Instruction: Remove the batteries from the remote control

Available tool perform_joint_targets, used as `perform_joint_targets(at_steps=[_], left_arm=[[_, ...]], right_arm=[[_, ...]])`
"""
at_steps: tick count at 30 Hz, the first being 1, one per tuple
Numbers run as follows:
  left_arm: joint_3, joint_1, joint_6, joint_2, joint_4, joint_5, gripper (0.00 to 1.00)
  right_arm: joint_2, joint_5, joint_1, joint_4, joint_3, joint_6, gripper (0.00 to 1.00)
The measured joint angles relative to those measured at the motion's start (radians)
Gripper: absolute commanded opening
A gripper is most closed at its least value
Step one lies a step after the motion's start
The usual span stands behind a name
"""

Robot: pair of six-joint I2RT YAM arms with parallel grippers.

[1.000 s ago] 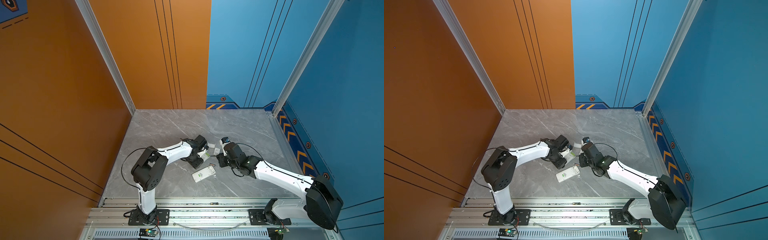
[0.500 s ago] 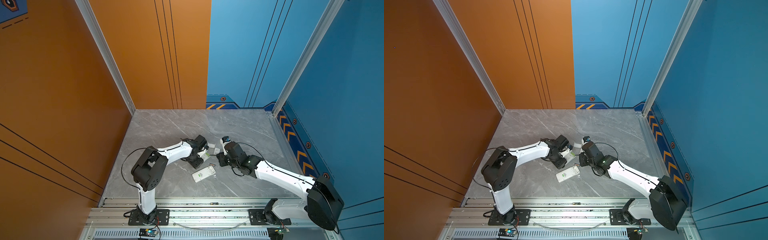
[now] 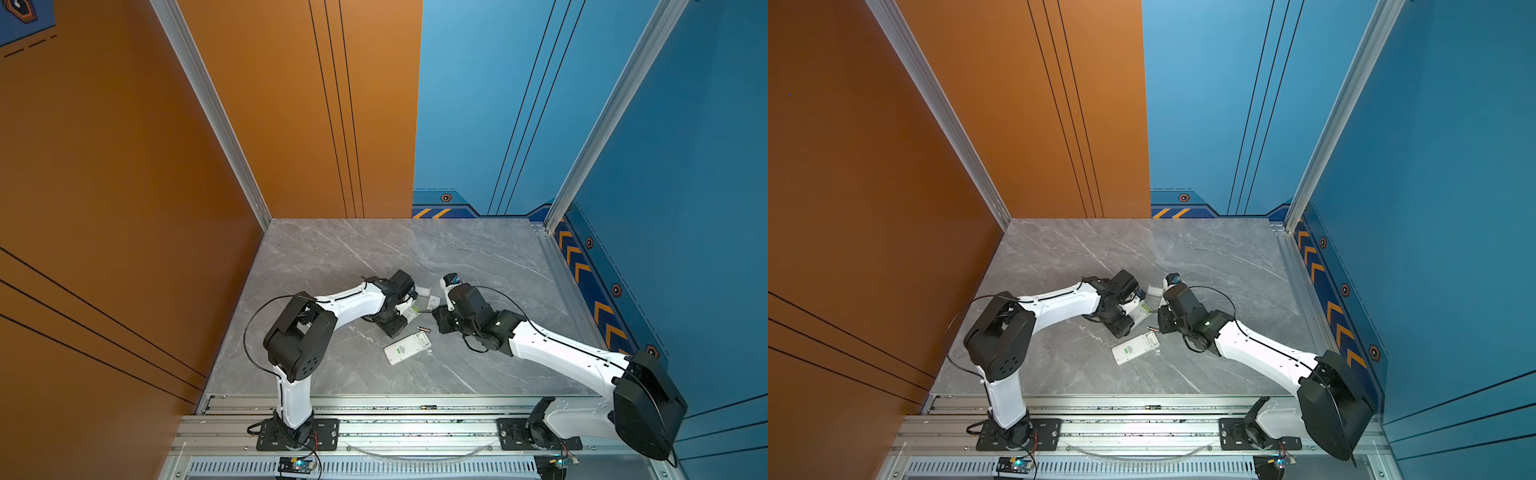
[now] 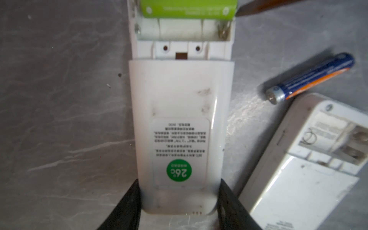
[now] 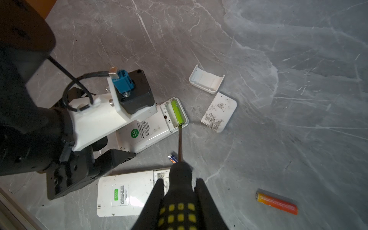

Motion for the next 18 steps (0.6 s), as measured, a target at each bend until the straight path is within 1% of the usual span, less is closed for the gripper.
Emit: perform_joint_targets(at_steps=[10, 18], left_arm=[[0.000, -0.001, 0.001, 0.003, 0.000, 0.000, 0.25], [0.006, -0.001, 0.004, 0.007, -0.004, 0.009, 0.23]], right_arm=[[0.005, 0.000, -0.003, 0.001, 0.000, 0.005, 0.00], [0.014, 0.010, -0.003, 0.033, -0.009, 0.016, 0.00]])
